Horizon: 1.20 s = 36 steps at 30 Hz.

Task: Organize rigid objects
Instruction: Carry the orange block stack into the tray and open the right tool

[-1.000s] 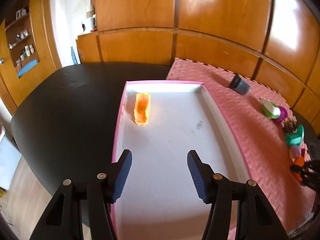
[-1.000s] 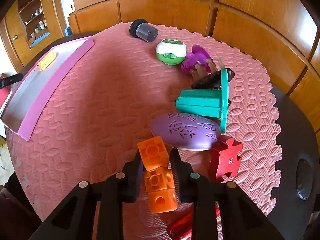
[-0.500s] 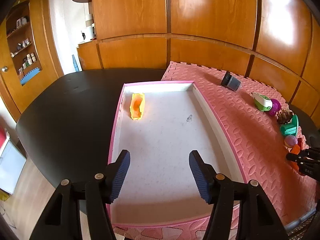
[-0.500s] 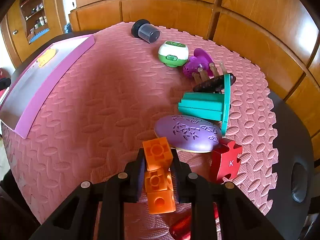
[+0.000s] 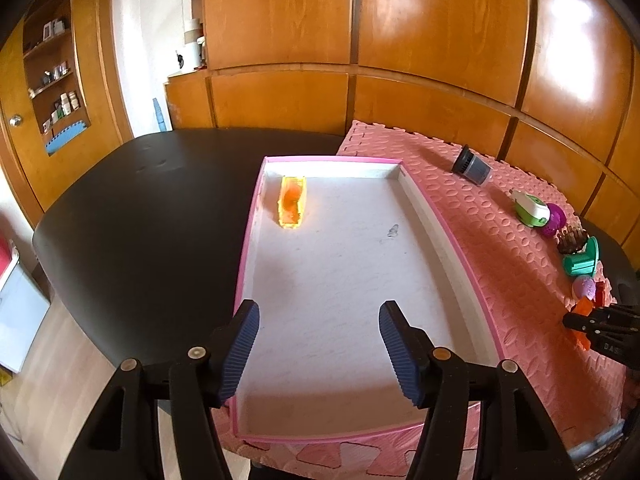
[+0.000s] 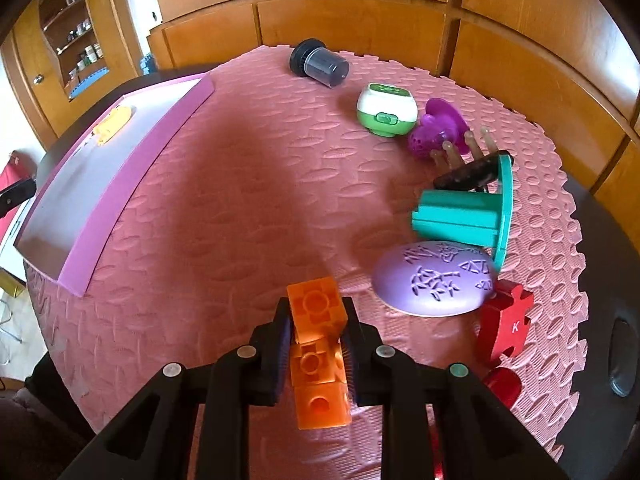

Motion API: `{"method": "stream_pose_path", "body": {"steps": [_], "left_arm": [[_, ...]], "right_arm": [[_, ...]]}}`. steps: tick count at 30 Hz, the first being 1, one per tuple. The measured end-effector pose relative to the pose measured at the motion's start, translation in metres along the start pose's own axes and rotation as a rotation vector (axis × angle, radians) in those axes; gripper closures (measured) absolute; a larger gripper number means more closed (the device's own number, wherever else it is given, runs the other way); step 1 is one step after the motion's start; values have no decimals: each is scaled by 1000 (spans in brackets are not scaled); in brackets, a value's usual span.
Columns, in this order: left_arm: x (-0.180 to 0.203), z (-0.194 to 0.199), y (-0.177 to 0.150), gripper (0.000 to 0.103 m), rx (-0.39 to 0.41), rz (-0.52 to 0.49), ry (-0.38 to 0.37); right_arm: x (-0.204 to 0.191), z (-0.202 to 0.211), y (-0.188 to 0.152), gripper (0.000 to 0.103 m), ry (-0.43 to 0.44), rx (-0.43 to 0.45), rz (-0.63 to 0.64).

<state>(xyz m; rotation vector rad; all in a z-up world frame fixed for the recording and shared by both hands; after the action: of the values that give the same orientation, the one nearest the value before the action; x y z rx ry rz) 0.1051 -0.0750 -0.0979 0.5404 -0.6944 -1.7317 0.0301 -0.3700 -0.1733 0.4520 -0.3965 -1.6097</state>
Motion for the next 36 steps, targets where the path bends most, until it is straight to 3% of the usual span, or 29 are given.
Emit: {"method": "stream_pose_path", "body": {"steps": [4,8,12,19,21,25,28,32,36], "left_arm": [[-17,2,-1,40,4,35,10],[-42,5,-1,40,11,87,34],[-67,8,-3,40,14,143,60],[-93,11,-10,37,17,182,83],[-97,12,-11,28,23,191,90],[-106,13,-14,24,36,210,99],[-113,15,-13,16,60,213,129],[-119,18,-12,12,84,228,115],[-120,22,-11,7,98,229,105]], "right_arm": [[-5,-2,8,81,48,-24,-108],[-35,11,36,81,145,35,-162],[-91,20,65,81,233,73,-85],[-204,4,94,81,388,23,60],[-224,-6,98,81,403,0,77],[-262,-33,110,81,421,-56,64],[-276,-52,121,81,419,-83,34],[-287,-72,129,81,401,-101,-6],[-291,-79,131,73,434,-125,-62]]}}
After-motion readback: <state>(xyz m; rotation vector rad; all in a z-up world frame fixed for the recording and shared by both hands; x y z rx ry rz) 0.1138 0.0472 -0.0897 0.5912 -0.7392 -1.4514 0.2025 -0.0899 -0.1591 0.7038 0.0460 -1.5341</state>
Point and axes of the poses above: each gripper's, at about its wrist camera, not at the fingertips, and z roughly against the way its jaws point, x to its right, y to its top, the point moved 9 cm from there along -z, roughly the way its jaws point, and after that the axes turned 3 degrees about -z, right-handed, at the moved point
